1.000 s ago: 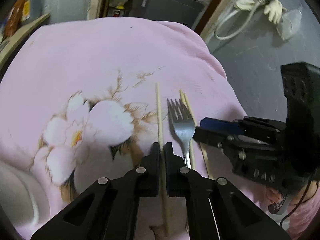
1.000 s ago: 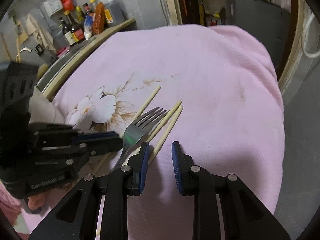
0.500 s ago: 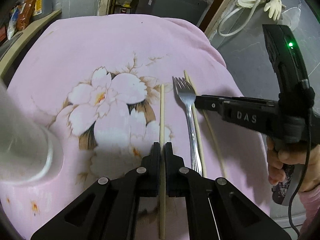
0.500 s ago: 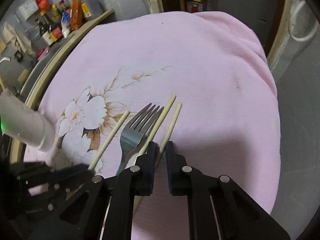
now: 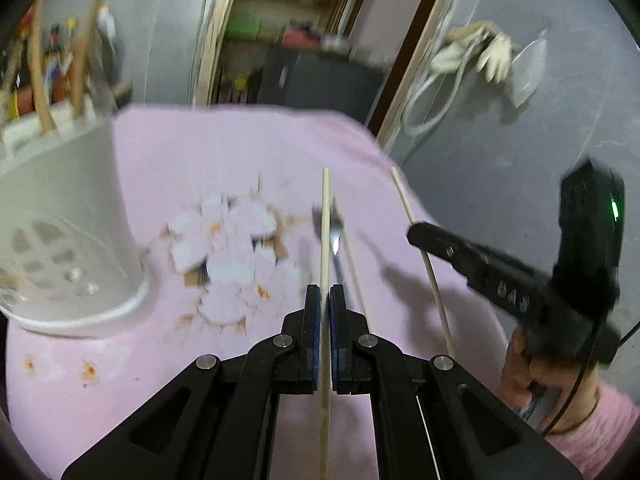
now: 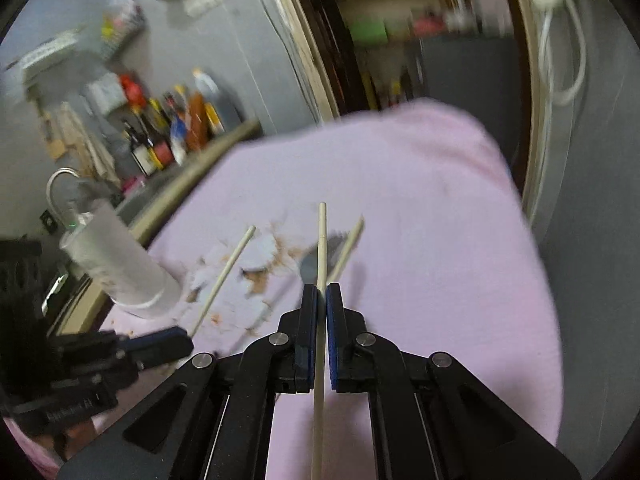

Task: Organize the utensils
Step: 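Lift the chopstick upright with the left tool while the right tool lifts its chopstick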

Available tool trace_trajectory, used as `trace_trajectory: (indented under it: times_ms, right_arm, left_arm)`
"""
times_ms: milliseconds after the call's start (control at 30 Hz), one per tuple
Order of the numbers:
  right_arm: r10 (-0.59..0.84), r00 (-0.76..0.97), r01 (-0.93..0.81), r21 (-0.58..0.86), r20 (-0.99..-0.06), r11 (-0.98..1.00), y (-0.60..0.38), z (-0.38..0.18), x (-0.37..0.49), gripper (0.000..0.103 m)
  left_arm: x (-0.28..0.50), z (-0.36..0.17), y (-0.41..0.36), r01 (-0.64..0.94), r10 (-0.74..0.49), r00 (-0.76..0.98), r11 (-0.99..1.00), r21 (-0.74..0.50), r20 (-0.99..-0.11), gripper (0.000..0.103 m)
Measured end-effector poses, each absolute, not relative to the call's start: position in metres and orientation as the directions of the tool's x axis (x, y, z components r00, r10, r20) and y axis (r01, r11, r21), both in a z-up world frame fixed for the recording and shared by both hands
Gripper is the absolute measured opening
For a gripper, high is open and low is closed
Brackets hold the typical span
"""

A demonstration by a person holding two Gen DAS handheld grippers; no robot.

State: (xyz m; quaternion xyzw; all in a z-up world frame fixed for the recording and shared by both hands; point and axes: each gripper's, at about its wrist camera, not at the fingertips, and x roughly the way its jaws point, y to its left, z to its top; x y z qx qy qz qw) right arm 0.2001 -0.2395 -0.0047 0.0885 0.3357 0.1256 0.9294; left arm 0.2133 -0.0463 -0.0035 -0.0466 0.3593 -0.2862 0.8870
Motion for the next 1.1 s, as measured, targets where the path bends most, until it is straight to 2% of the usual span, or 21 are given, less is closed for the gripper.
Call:
trace_trajectory:
  times_ms: [100, 233, 433, 633, 833, 1100]
  right_arm:
    - [0.241, 0.868, -0.176, 0.185, -0.434, 0.967, -0.233, 0.007, 0.163, 0.003]
    - [0.170, 0.951, -0.138, 0.137, -0.258, 0.981, -0.223, 0.021, 0.138, 0.003]
    - [0.104, 0.994, -0.103, 0.042, -0.033, 0.994, -0.206, 0.051, 0.117, 0.003]
    - [0.101, 0.978, -0.097, -0.032, 0.183, 0.995, -0.171, 0.085, 0.101, 0.003]
    - [0.165, 0.948, -0.166, -0.018, 0.272, 0.986, -0.136, 0.108, 0.116, 0.003]
    - [0.288, 0.925, -0.315, 0.077, 0.248, 0.946, -0.091, 0.113, 0.155, 0.003]
  left_arm:
    - [0.199, 0.011, -0.042, 0.486, -0.544, 0.672, 0.836, -0.255, -0.502, 0.002]
    - [0.183, 0.029, -0.035, 0.470, -0.514, 0.778, 0.858, -0.207, -0.362, 0.002]
    - [0.165, 0.060, -0.025, 0.449, -0.463, 0.870, 0.886, -0.119, -0.167, 0.002]
    - [0.157, 0.091, 0.006, 0.410, -0.414, 0.910, 0.904, -0.117, -0.012, 0.002]
    - [0.164, 0.112, 0.056, 0.339, -0.335, 0.941, 0.930, -0.144, 0.052, 0.003]
    - [0.194, 0.105, 0.123, 0.285, -0.281, 0.958, 0.929, -0.237, 0.051, 0.002]
